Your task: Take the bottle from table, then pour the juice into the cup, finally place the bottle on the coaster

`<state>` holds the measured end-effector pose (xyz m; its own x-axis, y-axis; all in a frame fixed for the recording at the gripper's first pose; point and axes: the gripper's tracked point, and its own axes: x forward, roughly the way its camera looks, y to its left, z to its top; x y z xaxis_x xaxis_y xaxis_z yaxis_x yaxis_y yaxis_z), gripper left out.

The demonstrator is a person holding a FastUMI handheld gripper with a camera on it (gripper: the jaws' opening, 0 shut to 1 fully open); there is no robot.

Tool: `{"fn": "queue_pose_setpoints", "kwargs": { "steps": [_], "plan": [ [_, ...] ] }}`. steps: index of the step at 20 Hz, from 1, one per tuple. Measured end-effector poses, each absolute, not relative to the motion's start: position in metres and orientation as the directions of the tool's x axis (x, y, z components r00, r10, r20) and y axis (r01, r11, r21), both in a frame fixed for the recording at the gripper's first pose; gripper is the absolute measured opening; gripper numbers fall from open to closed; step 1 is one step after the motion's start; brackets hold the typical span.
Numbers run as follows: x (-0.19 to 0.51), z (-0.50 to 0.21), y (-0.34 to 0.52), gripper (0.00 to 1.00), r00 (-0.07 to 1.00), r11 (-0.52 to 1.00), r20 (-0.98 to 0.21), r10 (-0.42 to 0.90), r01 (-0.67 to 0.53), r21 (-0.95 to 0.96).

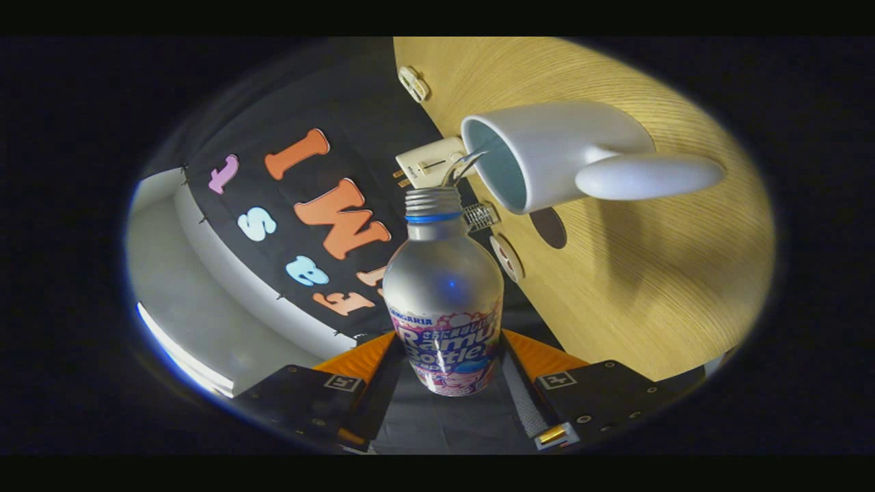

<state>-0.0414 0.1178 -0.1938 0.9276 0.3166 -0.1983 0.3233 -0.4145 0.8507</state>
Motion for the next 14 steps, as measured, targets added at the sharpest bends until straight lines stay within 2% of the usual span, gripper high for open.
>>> {"fn": "queue_pose_setpoints", "kwargs": {
  "steps": [14],
  "plan": [
    [-0.0421,-0.1914,0.1134,0.78,0.926,-0.451,-0.199,0.322,0.335,0.827]
  ]
}}
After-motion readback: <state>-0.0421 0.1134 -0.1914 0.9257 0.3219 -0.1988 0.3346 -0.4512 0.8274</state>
